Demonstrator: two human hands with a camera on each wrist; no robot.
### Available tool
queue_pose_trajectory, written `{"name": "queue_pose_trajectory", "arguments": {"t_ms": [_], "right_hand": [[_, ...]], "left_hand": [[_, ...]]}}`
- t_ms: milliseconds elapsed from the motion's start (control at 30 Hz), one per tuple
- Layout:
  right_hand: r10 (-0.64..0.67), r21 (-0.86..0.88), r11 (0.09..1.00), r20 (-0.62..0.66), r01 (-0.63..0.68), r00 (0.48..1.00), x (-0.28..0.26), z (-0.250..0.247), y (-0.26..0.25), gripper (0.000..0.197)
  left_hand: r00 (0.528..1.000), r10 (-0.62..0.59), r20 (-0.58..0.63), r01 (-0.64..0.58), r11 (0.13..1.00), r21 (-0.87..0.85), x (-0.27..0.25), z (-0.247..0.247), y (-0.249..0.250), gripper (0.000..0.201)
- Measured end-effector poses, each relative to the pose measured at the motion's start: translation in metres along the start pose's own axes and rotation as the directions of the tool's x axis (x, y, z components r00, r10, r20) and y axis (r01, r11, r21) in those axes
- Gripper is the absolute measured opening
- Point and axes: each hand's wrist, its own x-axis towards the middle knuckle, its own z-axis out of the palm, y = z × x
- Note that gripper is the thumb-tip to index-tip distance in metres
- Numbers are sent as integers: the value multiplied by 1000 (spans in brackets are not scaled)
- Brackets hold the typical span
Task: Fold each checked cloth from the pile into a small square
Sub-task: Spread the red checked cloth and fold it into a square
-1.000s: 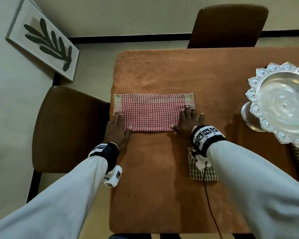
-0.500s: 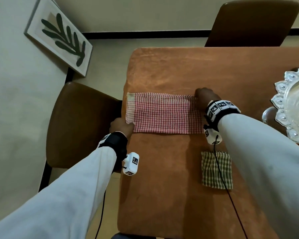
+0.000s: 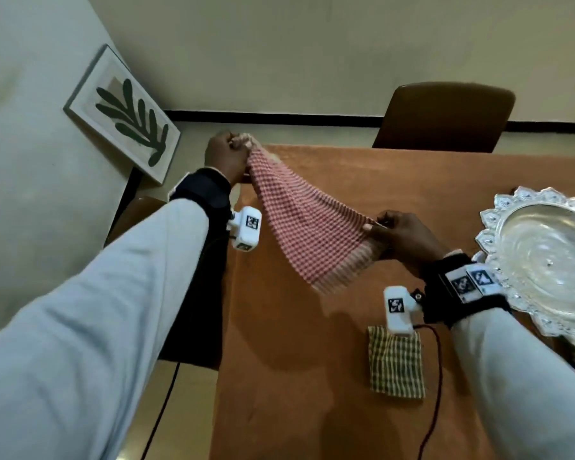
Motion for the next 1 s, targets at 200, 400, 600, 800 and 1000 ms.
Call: {"name": "queue_pose_trajectory", "arguments": {"t_ms": [200, 400, 600, 800, 1000], "right_hand": [[267, 226, 941, -38, -252, 963, -11, 57, 61, 25], [502, 282, 842, -95, -460, 860, -10, 90, 112, 10], [494, 249, 860, -183, -446, 850, -13, 86, 119, 5], [457, 260, 872, -133, -414, 879, -20, 82, 109, 5], [483, 225, 866, -140, -447, 864, -15, 82, 107, 9]], "left_hand": [[964, -255, 72, 234, 948, 217, 25, 18, -42, 47], [770, -560, 307, 363, 780, 510, -91, 68, -158, 69], [853, -480, 205, 323, 794, 515, -171, 87, -139, 45], [850, -526, -11, 494, 792, 358, -166, 88, -137, 61], [851, -519, 76, 466, 815, 344, -151, 89, -126, 36]]}}
